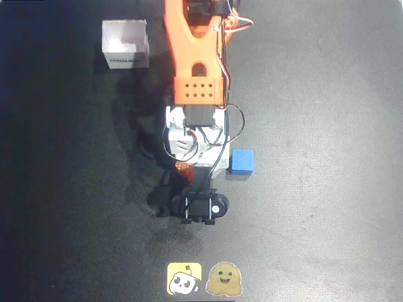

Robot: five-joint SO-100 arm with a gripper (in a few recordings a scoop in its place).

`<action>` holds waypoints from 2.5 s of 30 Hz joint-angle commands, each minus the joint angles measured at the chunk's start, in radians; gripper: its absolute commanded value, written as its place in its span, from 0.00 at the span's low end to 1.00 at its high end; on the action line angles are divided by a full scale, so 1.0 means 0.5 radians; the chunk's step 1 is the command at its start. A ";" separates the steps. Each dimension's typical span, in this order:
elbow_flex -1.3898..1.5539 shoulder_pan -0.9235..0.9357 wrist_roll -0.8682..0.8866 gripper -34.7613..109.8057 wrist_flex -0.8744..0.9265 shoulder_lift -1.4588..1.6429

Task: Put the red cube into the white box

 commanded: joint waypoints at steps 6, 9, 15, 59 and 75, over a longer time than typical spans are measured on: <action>-0.098 0.067 0.074 0.24 0.172 0.196; -0.144 0.135 0.147 0.24 0.417 0.371; -0.199 0.420 0.341 0.24 1.046 0.819; 0.313 2.491 -0.543 0.39 1.654 1.378; 0.184 1.850 -1.120 0.24 1.074 1.356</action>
